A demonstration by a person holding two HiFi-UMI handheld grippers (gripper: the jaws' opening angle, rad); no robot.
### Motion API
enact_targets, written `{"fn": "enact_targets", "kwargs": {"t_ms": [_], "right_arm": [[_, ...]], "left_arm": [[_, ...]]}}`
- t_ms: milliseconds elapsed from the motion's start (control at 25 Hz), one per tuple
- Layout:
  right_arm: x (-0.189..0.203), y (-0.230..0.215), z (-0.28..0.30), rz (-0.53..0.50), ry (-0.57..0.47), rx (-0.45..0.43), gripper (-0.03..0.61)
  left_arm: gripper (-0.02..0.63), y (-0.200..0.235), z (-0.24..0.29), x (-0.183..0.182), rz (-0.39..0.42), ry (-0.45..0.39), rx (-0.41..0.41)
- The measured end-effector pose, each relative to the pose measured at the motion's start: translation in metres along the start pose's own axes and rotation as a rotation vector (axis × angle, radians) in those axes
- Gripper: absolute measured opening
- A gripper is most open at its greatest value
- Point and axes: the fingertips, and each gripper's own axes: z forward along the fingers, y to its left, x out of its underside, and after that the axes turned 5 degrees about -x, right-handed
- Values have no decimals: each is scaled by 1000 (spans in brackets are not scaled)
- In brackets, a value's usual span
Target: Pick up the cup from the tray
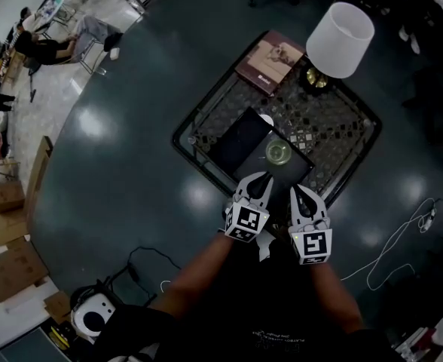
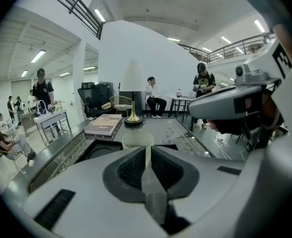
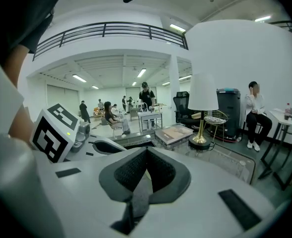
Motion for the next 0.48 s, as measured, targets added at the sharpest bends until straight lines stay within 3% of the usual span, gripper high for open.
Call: {"fn": "enact_targets", "kwargs": {"t_ms": [40, 320, 480], "right_arm": [[2, -2, 1, 5, 2, -2, 8], [9, -7, 1, 19, 6, -25, 8], [5, -11, 0, 32, -13, -21, 8]], "left_arm": [[32, 0, 4, 3, -1, 12, -6], [305, -1, 31, 23, -55, 96, -16], [361, 6, 51, 20, -64, 104, -32]]}}
